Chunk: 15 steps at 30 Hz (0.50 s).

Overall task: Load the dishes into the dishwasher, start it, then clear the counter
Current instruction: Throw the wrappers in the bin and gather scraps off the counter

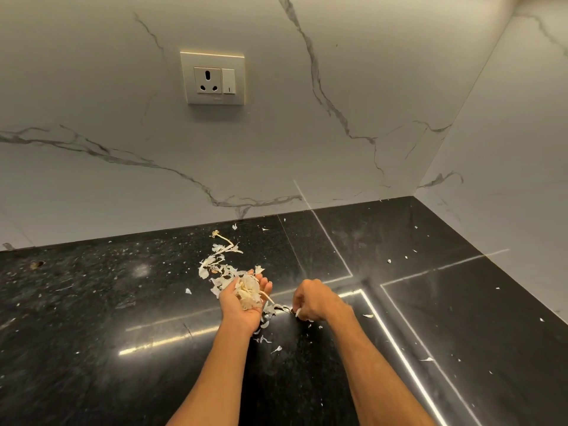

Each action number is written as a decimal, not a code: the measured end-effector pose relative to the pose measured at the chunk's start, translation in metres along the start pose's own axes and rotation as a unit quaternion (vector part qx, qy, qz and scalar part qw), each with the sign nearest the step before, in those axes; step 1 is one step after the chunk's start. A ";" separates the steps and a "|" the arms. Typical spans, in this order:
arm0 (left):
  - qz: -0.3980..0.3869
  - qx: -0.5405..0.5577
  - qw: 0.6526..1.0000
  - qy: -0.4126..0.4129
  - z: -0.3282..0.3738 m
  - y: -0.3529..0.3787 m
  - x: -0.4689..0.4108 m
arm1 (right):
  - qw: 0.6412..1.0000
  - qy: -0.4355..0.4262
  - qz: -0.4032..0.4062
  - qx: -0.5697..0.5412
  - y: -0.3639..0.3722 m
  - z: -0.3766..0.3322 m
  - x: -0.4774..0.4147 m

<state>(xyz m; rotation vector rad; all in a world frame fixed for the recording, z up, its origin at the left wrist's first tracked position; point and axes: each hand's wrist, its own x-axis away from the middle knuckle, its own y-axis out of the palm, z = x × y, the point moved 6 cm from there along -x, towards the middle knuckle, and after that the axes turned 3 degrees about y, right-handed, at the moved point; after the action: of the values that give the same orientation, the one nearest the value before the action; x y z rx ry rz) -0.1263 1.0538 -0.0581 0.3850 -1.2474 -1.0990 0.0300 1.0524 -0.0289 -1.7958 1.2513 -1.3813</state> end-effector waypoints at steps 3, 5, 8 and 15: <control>0.001 -0.014 1.000 -0.004 -0.006 -0.003 0.004 | 0.997 0.016 0.034 -0.061 -0.005 0.013 0.009; 0.003 -0.021 1.000 -0.005 -0.009 -0.007 0.008 | 0.989 0.034 0.058 -0.130 -0.013 0.024 0.015; 0.007 -0.054 0.999 -0.008 -0.017 -0.011 0.011 | 0.947 0.061 0.056 -0.311 -0.020 0.029 0.027; -0.024 -0.080 0.995 -0.053 -0.057 -0.003 0.021 | 0.912 0.067 -0.007 -0.406 -0.017 -0.027 0.041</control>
<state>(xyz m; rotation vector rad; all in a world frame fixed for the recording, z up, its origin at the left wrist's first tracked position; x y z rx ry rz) -0.0790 1.0176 -0.0680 0.2386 -1.2388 -1.2644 0.0125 1.0260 0.0120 -2.2425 2.1054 -1.0617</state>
